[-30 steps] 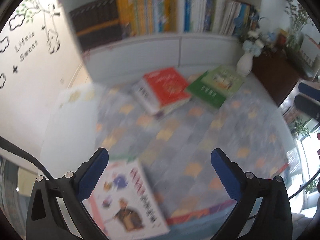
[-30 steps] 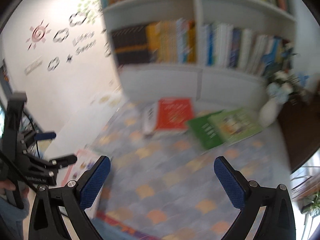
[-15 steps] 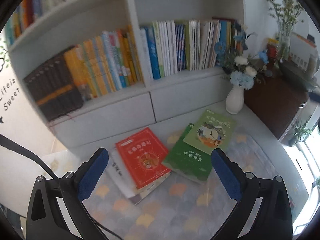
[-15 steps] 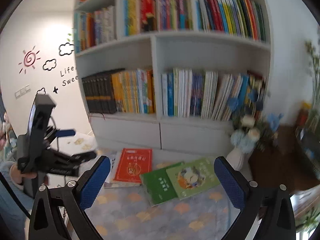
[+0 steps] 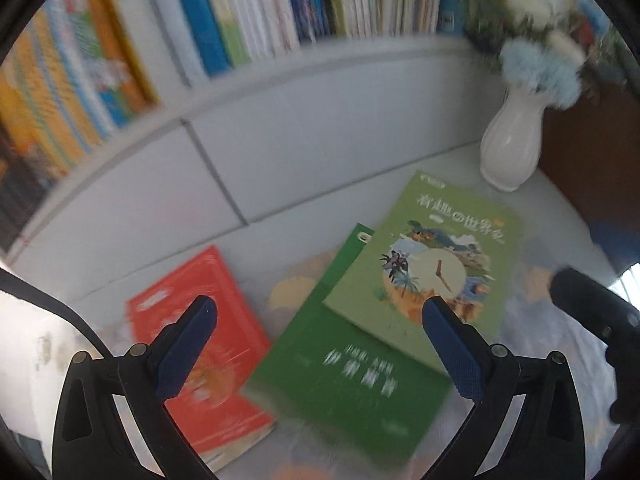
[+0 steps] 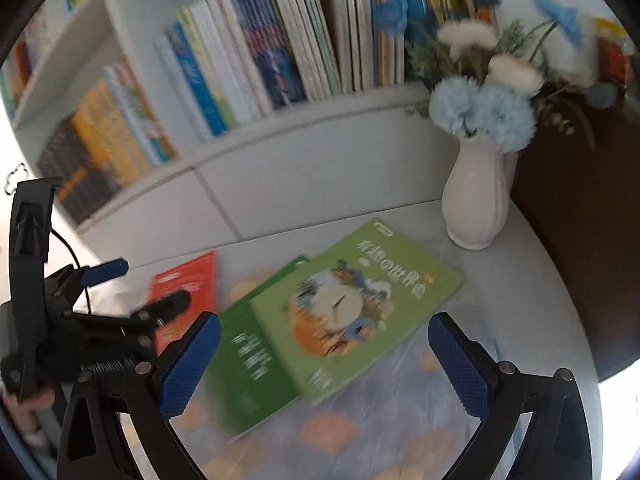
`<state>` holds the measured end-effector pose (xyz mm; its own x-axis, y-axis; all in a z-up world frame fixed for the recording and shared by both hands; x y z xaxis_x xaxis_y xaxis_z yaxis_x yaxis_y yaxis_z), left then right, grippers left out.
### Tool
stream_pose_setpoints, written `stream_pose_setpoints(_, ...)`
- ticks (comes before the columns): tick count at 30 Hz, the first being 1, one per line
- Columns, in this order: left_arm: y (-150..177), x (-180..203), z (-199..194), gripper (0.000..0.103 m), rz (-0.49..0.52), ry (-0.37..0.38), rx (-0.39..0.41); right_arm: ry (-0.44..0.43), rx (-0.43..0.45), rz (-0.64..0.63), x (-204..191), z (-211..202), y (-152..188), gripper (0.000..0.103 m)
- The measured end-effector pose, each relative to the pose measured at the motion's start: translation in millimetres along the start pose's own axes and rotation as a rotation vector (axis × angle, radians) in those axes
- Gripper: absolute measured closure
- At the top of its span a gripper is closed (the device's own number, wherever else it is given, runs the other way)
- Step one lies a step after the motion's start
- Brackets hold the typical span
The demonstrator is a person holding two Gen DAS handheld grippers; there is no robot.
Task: Organize books
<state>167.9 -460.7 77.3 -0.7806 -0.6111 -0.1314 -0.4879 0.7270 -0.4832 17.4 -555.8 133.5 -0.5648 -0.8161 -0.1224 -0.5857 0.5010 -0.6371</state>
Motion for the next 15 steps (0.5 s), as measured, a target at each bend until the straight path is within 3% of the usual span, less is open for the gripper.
stream_pose_setpoints(3, -3.7, 14.1, 40.4, 0.001, 0.015, 0.081, -0.015, 0.061, 0.038, -0.018, 11.3, 37.8, -12.1, 0.000)
stream_pose_setpoints(5, -8.0, 17.9, 63.6, 0.001, 0.025, 0.094, -0.023, 0.060, 0.063, 0.006, 16.2, 60.9, -16.4, 0.000)
stream_pose_setpoints(8, -15.9, 20.7, 93.6, 0.001, 0.056, 0.132, -0.029, 0.064, 0.031, 0.046, 16.7, 99.4, -20.4, 0.000)
stream_pose_setpoints(11, -23.8, 30.2, 110.1, 0.000, 0.149, 0.157, -0.002, 0.182, 0.008, 0.051, 24.7, 127.9, -20.0, 0.000)
stream_pose_setpoints(15, -40.6, 38.5, 116.7, 0.000, 0.182, 0.207, 0.046, 0.233, -0.011, 0.146, 47.3, 131.5, -15.0, 0.000)
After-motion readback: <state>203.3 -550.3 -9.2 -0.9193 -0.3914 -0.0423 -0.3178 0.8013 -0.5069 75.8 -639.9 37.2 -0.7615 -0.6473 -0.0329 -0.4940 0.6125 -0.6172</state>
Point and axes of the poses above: each gripper's, at about its wrist camera, not at the fingertips, and z roughly the way its jaws point, x to its right, y to its underside, the point moved 5 cm from there along z, roughly the way its jaws point, and after that the axes turned 9 degrees about -x, right-handed, at the moved point
